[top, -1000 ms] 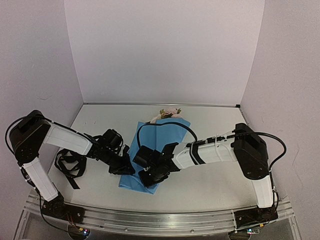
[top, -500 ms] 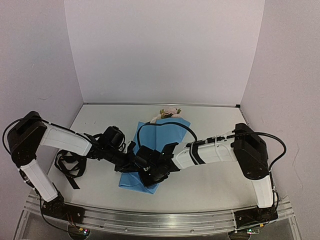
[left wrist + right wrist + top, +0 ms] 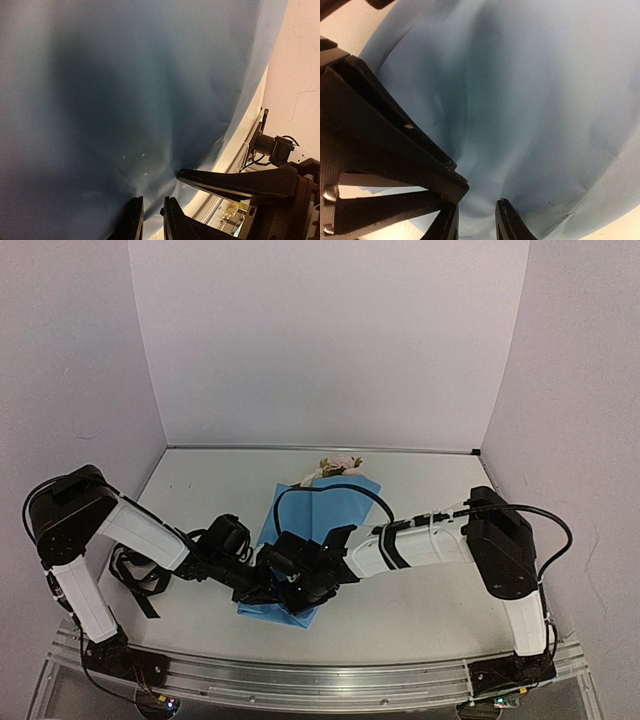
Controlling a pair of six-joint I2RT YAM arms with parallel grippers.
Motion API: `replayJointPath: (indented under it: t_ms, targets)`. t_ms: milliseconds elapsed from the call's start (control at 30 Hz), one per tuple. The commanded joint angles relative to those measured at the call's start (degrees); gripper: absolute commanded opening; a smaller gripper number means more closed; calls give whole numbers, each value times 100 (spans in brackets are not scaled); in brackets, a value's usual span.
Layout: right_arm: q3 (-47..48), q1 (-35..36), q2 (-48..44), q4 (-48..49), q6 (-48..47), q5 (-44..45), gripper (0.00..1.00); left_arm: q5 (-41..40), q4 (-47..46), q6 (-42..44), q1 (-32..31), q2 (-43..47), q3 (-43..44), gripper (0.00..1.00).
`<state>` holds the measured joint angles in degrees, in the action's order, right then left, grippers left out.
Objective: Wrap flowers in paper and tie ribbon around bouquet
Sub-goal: Press the fold line on the folded wrapping paper.
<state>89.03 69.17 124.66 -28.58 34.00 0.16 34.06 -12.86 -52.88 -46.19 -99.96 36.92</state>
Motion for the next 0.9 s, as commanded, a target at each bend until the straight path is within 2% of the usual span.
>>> replayJointPath:
  t_ms: [0,700,867]
  targets:
    - [-268,27,646,-544,-2,-191,28,-296,237,-20,-1,32,-286,16]
    - [-341,27,666,-544,-10,-233,27,-666,174,-46,1082,640,-803,15]
    - [-332,27,657,-544,-16,-227,27,-704,436,97,1165,890,-672,15]
